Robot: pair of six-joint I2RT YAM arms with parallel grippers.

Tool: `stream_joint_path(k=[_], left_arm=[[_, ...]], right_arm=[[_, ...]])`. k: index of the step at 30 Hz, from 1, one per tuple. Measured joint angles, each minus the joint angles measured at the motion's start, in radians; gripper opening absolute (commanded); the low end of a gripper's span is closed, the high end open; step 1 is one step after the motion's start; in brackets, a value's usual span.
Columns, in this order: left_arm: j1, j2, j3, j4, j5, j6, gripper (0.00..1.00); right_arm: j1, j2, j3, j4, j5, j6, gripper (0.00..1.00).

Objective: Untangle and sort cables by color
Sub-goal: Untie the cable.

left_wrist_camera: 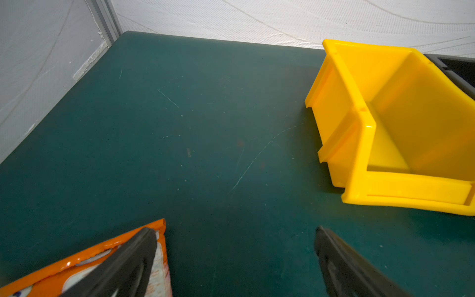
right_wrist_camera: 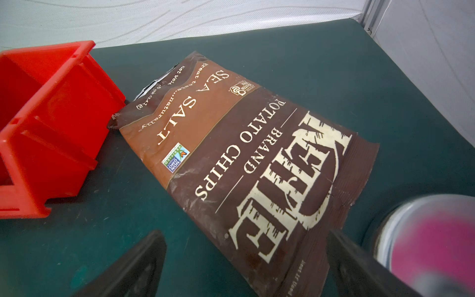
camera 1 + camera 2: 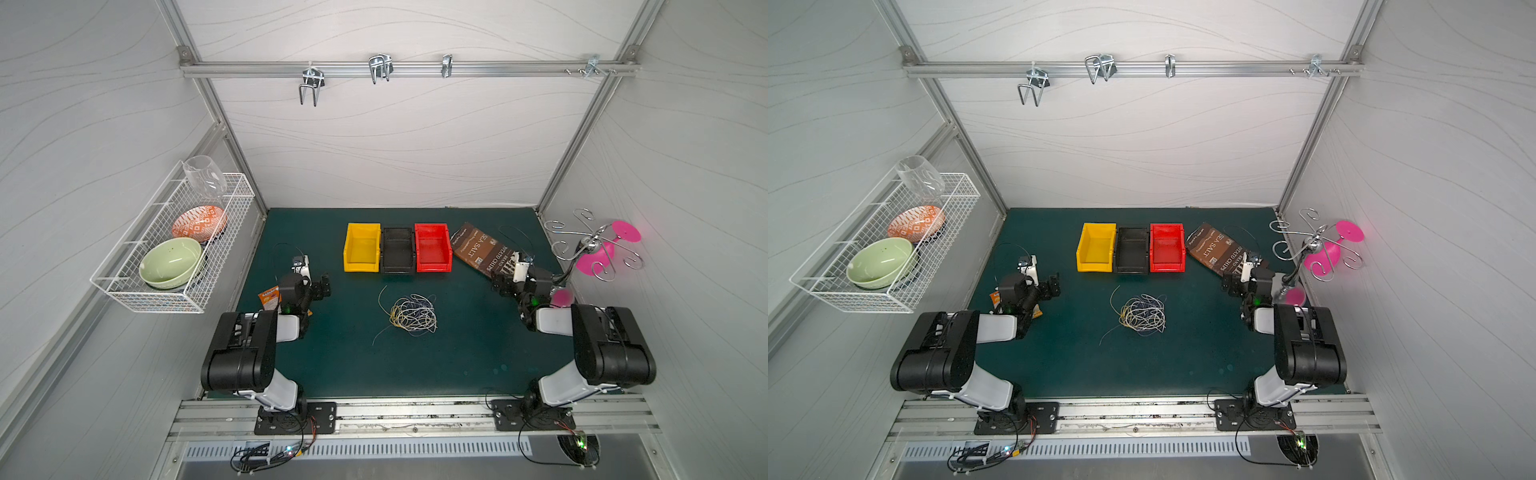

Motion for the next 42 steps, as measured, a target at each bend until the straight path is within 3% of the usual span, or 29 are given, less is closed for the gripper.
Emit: stream_joint_path(k=[7, 16, 21, 25, 30, 37, 42], left_arm=[[0.000, -0.029, 0.003, -0.043, -0.034, -0.011, 1.00], [0.000, -0.400, 0.130, -0.353, -0.125, -0.157, 1.00], [0.000, -0.512, 0.257, -0.510, -0.030, -0.369, 1.00], [-0.029, -0.523, 0.314, -0.587, 0.095, -0.488, 1.00], [-0.216, -0.546, 0.349, -0.740, 0.146, -0.514, 1.00], [-0.521, -0.614, 0.370, -0.953, 0.124, -0.444, 0.94], [-0.628, -0.638, 0.324, -1.004, 0.108, -0.437, 0.92]], right_arm=[[-0.009, -0.008, 0.006, -0.024, 0.000, 0.009, 0.99], [-0.015, -0.253, 0.131, -0.334, -0.043, 0.073, 0.99], [0.015, -0.410, 0.186, -0.524, -0.105, 0.117, 0.99], [0.116, -0.496, 0.275, -0.680, -0.134, 0.129, 0.99], [0.285, -0.516, 0.465, -0.900, -0.147, 0.133, 0.96], [0.509, -0.475, 0.645, -1.172, -0.142, 0.123, 0.94], [0.626, -0.420, 0.674, -1.317, -0.126, 0.115, 0.90]])
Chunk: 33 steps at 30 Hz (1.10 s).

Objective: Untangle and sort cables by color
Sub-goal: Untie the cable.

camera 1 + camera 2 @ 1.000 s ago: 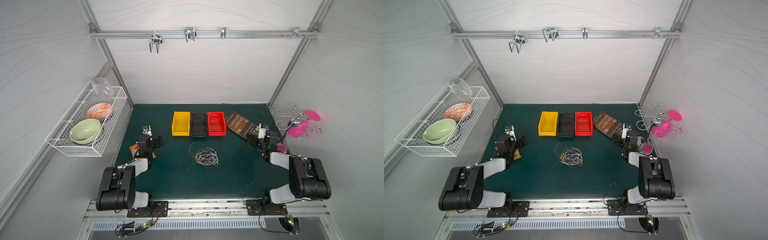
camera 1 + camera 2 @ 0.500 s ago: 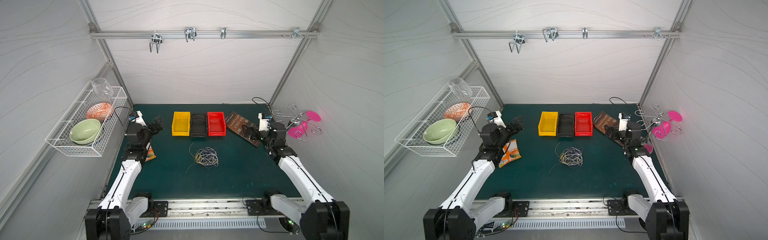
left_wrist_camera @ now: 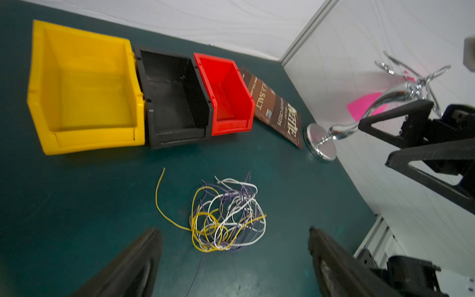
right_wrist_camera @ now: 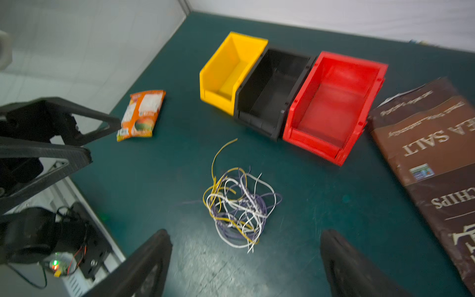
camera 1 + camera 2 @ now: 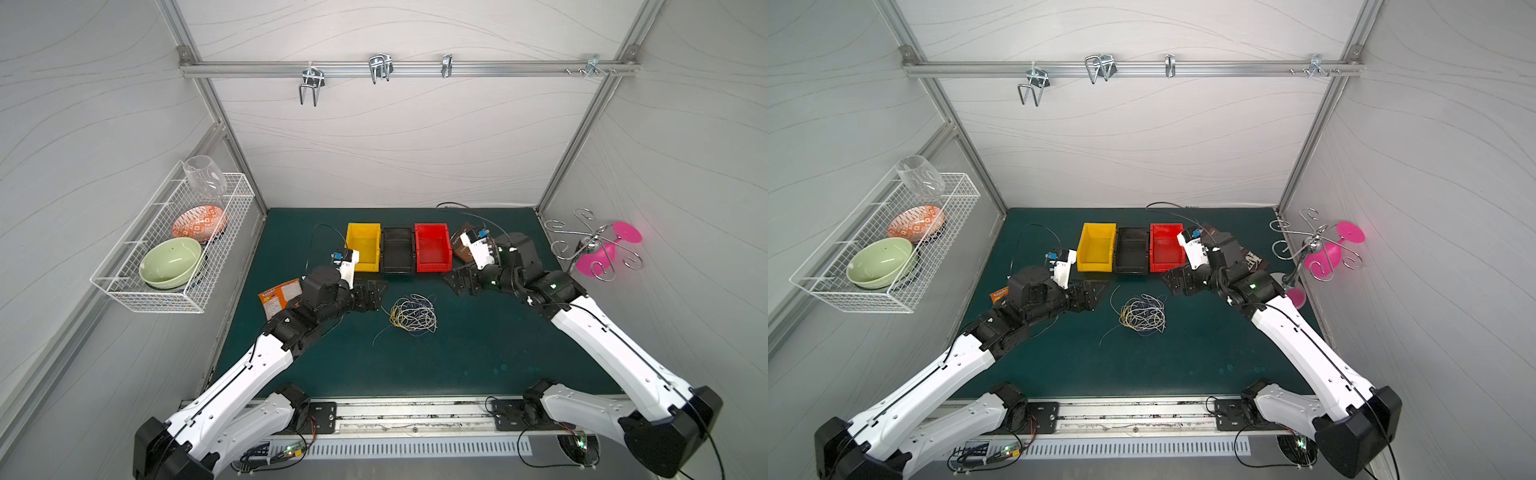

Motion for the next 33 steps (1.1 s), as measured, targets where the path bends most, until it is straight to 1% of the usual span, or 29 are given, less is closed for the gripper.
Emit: stream_joint_path(k=[4, 8, 16, 21, 23, 27, 33], left_arm=[[-0.025, 0.029, -0.097, 0.018, 0.016, -0.036, 0.91], [-0.025, 0.116, -0.146, 0.054, 0.043, -0.087, 0.89], [-0.029, 0.291, -0.146, 0.172, 0.090, -0.132, 0.87], [-0.032, 0.401, -0.126, 0.201, 0.105, -0.145, 0.83], [-0.033, 0.435, -0.109, 0.204, 0.111, -0.149, 0.82], [-0.034, 0.481, -0.081, 0.224, 0.123, -0.161, 0.82], [-0.040, 0.504, -0.073, 0.233, 0.135, -0.168, 0.81]], right_arm=[[0.063, 0.071, 0.001, -0.054, 0.016, -0.010, 0.87], [0.092, 0.151, -0.003, -0.055, 0.026, -0.013, 0.83], [0.100, 0.296, -0.031, 0.016, 0.019, -0.018, 0.74], [0.110, 0.375, -0.033, 0.068, 0.002, -0.019, 0.68], [0.113, 0.402, -0.032, 0.084, 0.002, -0.020, 0.66], [0.114, 0.448, -0.032, 0.114, 0.005, -0.027, 0.61], [0.114, 0.497, -0.030, 0.152, 0.018, -0.037, 0.51]])
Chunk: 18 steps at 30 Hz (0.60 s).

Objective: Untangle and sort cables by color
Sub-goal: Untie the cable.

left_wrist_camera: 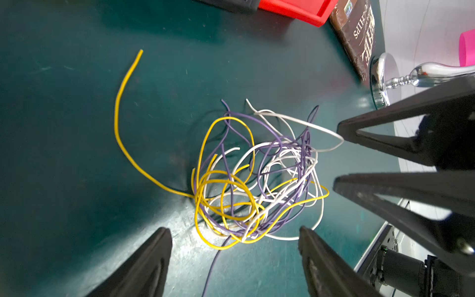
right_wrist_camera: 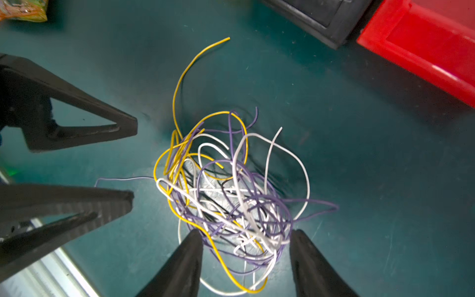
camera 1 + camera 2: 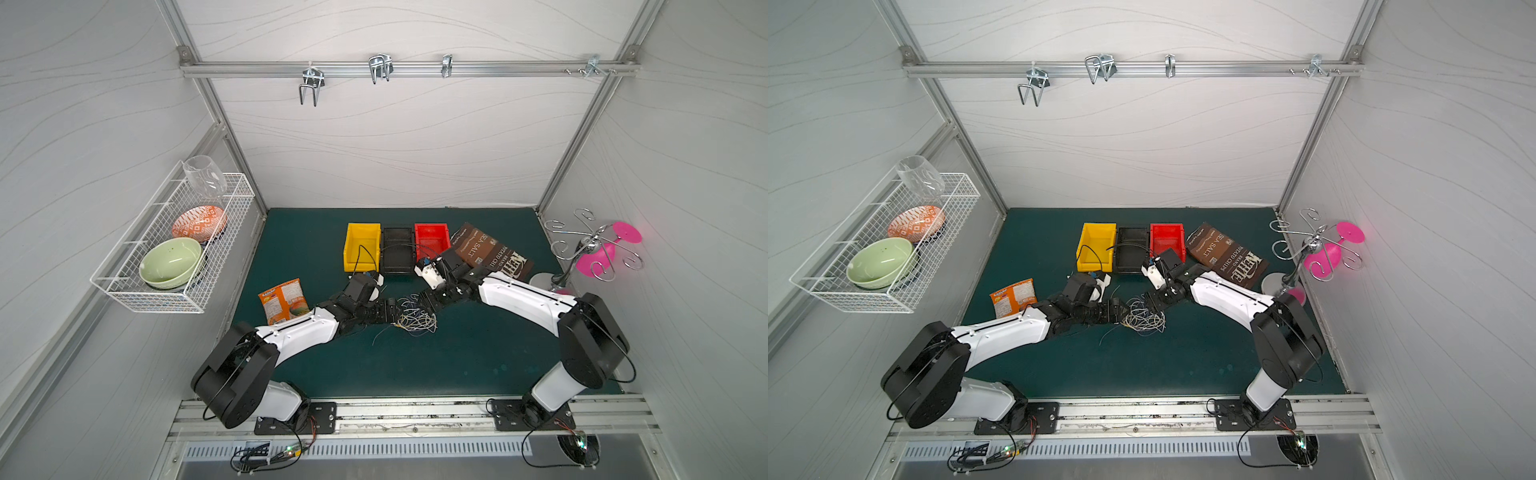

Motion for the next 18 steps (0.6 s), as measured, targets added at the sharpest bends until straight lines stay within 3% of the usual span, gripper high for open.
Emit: stream_joint_path(k=[4, 11, 18], left_arm=[[-0.006, 0.011, 0.000, 0.005, 0.006, -0.009, 0.80], [-0.019, 0.043, 0.000, 0.028, 0.015, -0.030, 0.77], [-0.034, 0.093, 0.018, 0.035, 0.022, -0.040, 0.66]], right_arm=[[0.000, 0.021, 0.005, 0.016, 0.011, -0.003, 0.36], [0.000, 0.028, 0.009, 0.032, 0.017, 0.000, 0.00], [0.000, -0.051, 0.010, 0.024, 0.009, 0.002, 0.00]])
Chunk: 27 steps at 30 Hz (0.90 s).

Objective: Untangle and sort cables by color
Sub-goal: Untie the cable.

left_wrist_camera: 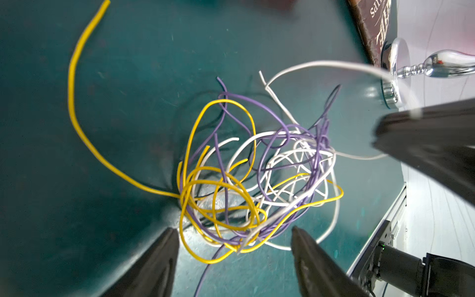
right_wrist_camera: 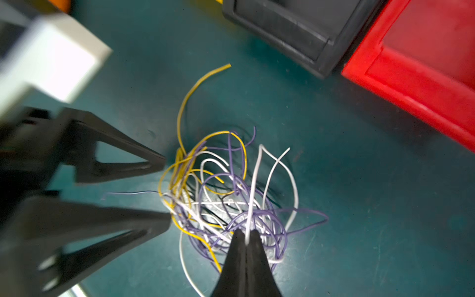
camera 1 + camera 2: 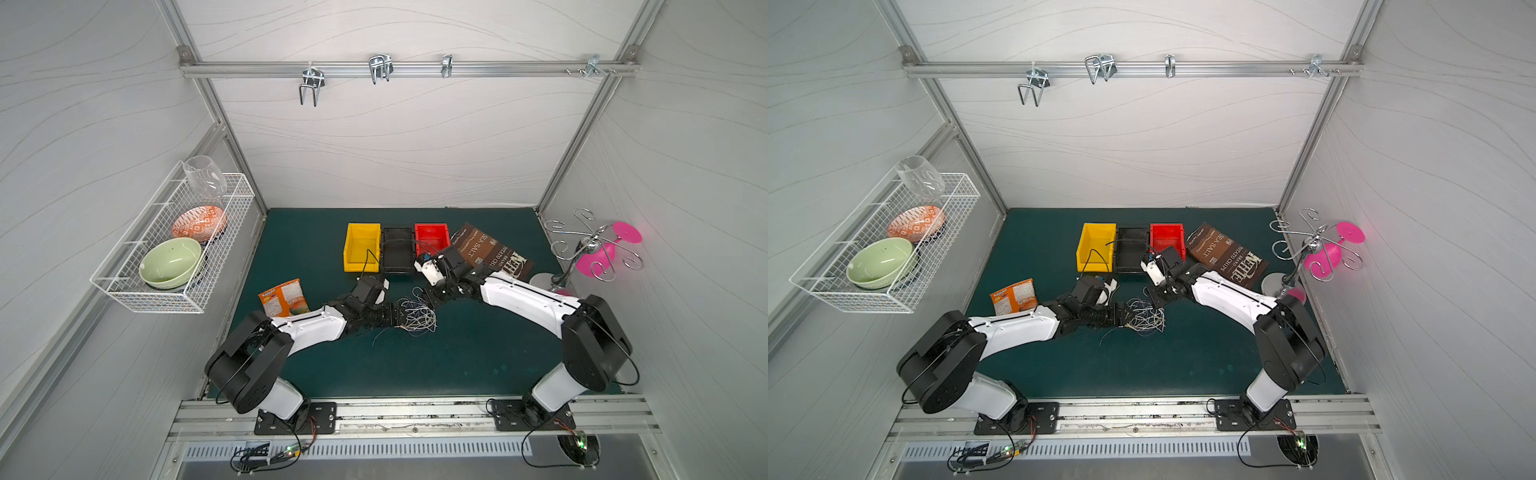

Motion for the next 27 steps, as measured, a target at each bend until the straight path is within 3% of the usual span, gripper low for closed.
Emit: stream_joint_path(k=[6, 11, 15, 19, 27], left_arm=[[-0.005, 0.031, 0.023, 0.006, 0.003, -0.002, 0.48], [-0.005, 0.045, 0.027, 0.003, 0.000, 0.009, 0.21], [-0.005, 0.048, 0.029, 0.002, -0.014, 0.017, 0.06], [-0.005, 0.048, 0.029, -0.003, -0.036, 0.020, 0.00], [-0.005, 0.042, 0.029, -0.033, -0.076, 0.035, 0.00]], right_arm=[[0.000, -0.094, 0.026, -0.021, -0.027, 0.003, 0.00], [0.000, -0.110, 0.059, -0.039, -0.048, 0.007, 0.00], [0.000, -0.122, 0.080, -0.062, -0.063, 0.016, 0.00], [0.000, -0.151, 0.100, -0.085, -0.068, 0.022, 0.00], [-0.035, -0.244, 0.127, -0.122, -0.110, 0.053, 0.00]])
